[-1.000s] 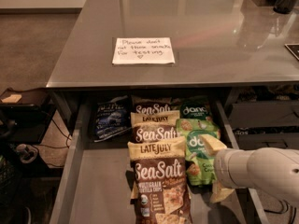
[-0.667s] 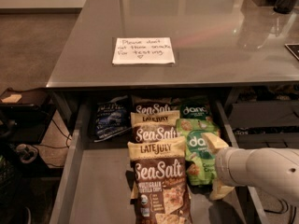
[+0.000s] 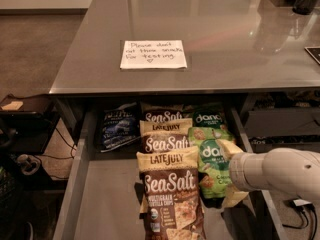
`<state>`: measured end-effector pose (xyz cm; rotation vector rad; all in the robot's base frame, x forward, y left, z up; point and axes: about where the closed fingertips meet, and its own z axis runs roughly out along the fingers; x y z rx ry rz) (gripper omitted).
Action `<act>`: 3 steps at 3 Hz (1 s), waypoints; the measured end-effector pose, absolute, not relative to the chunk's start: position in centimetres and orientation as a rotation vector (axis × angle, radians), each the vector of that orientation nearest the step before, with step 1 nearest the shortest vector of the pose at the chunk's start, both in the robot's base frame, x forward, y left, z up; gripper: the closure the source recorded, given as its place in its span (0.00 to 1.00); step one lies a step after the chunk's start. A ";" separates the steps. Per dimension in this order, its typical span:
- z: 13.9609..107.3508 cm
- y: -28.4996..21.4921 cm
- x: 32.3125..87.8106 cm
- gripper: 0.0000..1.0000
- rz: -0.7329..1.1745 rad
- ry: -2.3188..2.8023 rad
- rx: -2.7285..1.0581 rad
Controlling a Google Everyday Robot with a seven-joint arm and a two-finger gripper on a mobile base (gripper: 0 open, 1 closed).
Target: Pick green rice chip bag from top drawer and place on counter
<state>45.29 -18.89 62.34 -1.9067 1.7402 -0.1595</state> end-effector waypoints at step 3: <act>59.6 -19.2 46.8 0.40 -0.002 1.800 -1.886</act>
Offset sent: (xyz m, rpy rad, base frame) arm 0.0215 -0.0103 -0.0366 0.0875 0.1158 -0.0159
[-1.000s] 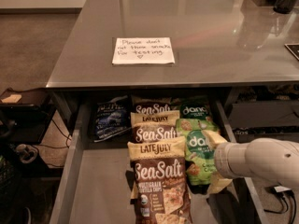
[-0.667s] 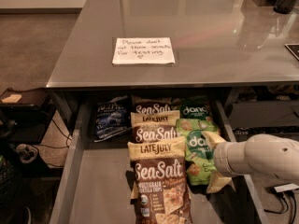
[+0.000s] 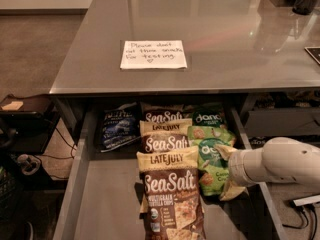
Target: Pick green rice chip bag from top drawer and place on counter
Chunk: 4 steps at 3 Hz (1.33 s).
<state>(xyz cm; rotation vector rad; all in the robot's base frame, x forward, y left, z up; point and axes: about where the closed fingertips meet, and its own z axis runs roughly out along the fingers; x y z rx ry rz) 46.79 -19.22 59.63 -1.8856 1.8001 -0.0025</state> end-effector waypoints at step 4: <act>68.5 -15.7 45.0 1.00 -0.014 1.711 -1.919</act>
Offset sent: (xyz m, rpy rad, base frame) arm -0.0113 0.0383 0.0671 0.0117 0.0094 0.0539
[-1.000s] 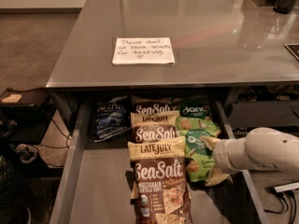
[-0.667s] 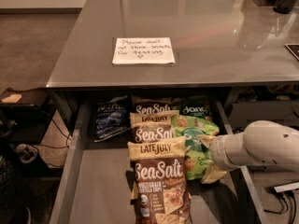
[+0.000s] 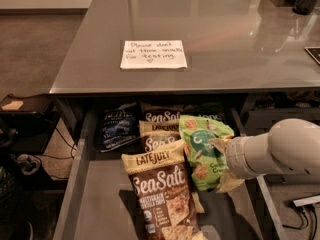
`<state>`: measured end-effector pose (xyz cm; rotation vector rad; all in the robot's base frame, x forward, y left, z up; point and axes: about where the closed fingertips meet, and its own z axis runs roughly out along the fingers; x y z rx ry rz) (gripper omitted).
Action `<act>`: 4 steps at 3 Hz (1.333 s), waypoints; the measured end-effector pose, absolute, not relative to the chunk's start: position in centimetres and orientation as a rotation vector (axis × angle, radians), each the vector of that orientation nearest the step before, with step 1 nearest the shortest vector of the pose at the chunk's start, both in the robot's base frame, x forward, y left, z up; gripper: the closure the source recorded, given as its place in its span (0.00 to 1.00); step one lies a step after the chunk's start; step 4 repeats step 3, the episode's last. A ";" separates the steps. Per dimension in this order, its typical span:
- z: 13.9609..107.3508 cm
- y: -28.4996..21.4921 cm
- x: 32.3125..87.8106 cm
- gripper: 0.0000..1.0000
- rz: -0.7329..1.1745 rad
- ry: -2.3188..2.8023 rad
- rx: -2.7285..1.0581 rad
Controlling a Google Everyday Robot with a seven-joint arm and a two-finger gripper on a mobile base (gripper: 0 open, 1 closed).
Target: Pick green rice chip bag from top drawer and place on counter
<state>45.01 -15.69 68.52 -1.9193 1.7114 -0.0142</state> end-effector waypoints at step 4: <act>79.2 -15.1 42.9 1.00 -0.098 1.613 -1.923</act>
Offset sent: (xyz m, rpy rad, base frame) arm -0.0225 -0.0089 0.1209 -0.0203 -0.1121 -0.0039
